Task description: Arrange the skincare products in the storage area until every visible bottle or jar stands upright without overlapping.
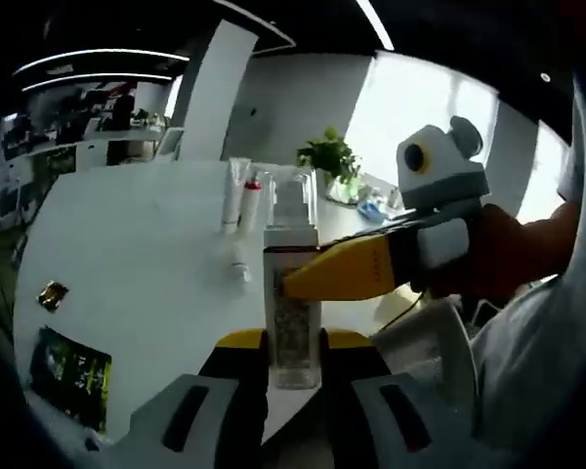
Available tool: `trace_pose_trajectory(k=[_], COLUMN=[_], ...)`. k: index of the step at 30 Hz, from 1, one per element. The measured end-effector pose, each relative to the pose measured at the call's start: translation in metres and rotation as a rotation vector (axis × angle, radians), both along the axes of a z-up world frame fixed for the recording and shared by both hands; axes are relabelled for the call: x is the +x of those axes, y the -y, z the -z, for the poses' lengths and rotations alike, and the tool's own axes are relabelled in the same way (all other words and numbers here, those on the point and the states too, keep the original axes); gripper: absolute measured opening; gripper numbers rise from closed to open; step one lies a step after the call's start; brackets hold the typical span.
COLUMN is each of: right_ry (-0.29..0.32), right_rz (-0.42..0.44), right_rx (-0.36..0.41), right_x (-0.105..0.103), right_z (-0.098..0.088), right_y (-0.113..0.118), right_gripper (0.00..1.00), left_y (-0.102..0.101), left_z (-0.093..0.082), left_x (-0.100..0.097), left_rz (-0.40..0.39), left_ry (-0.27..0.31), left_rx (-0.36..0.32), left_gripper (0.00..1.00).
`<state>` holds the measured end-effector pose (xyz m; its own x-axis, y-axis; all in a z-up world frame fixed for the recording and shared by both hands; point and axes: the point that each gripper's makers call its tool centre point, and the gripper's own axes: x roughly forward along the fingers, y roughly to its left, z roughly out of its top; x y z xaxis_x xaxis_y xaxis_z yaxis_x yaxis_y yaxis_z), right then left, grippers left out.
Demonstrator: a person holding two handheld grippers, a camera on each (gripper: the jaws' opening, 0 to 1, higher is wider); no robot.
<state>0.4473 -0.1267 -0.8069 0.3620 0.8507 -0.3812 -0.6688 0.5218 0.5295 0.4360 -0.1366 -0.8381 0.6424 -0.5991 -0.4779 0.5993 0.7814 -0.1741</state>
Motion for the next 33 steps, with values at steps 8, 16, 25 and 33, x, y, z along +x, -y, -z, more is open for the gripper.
trace_pose_trajectory(k=[8, 16, 25, 33], right_ry=[0.030, 0.083, 0.159, 0.224], right_rz=[0.031, 0.100, 0.229, 0.277], right_rx=[-0.041, -0.081, -0.134, -0.198], right_x=[0.000, 0.026, 0.087, 0.129], right_z=[0.004, 0.004, -0.004, -0.004], right_y=[0.008, 0.039, 0.093, 0.117], right_gripper=[0.11, 0.12, 0.12, 0.12], left_y=[0.004, -0.012, -0.070, -0.077], left_z=[0.004, 0.026, 0.069, 0.091], left_x=[0.002, -0.002, -0.018, -0.021], left_rz=[0.042, 0.043, -0.027, -0.043], left_ry=[0.064, 0.031, -0.070, -0.091], left_rx=[0.076, 0.119, 0.314, 0.372], left_gripper=[0.17, 0.29, 0.34, 0.41])
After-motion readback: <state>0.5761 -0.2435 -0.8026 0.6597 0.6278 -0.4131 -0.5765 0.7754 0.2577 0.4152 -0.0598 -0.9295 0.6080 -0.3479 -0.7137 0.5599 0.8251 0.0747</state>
